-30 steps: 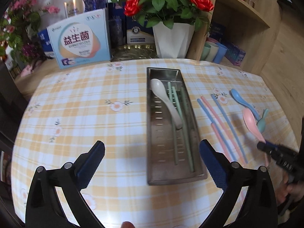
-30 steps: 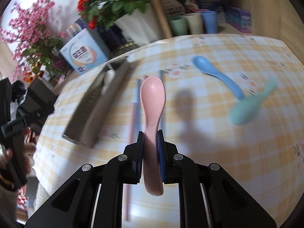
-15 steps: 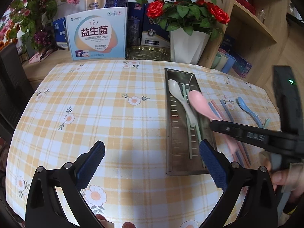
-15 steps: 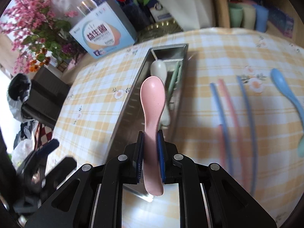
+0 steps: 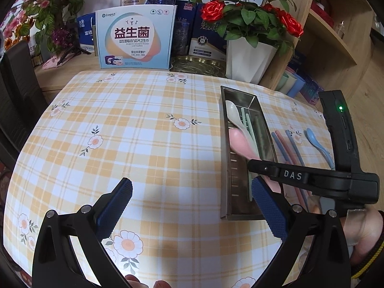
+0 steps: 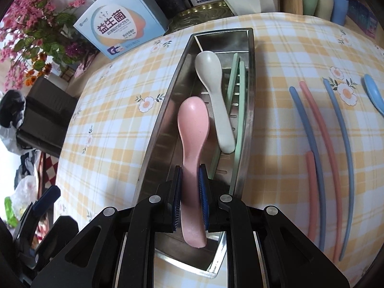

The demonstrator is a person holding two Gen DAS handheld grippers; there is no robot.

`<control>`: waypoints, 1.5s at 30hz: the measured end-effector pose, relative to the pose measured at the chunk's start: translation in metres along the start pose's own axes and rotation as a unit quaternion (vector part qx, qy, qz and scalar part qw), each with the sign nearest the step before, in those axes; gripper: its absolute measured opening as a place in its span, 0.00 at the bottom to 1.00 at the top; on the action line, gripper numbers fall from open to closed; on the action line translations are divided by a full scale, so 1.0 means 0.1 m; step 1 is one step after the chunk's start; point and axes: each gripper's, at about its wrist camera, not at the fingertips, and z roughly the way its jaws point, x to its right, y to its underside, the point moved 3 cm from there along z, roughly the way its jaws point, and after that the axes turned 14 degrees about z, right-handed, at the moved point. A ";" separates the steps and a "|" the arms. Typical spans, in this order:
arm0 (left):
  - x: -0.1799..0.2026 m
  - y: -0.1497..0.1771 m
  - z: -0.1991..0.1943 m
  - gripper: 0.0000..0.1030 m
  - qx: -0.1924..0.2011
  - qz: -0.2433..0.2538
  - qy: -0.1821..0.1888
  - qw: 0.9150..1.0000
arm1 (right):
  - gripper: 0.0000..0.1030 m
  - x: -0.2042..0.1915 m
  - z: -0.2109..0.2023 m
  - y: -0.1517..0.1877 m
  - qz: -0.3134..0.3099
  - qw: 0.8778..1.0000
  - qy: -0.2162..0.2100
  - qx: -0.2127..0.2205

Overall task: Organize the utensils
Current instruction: 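Lower the pink spoon into the steel tray and open the right tool, then move left tool toward the pink chopstick while right tool withdraws from the tray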

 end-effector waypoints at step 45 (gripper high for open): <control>2.01 0.07 0.45 0.50 -0.110 0.110 0.066 0.986 | 0.87 2.09 -1.36 0.28 -0.100 0.963 0.077 0.239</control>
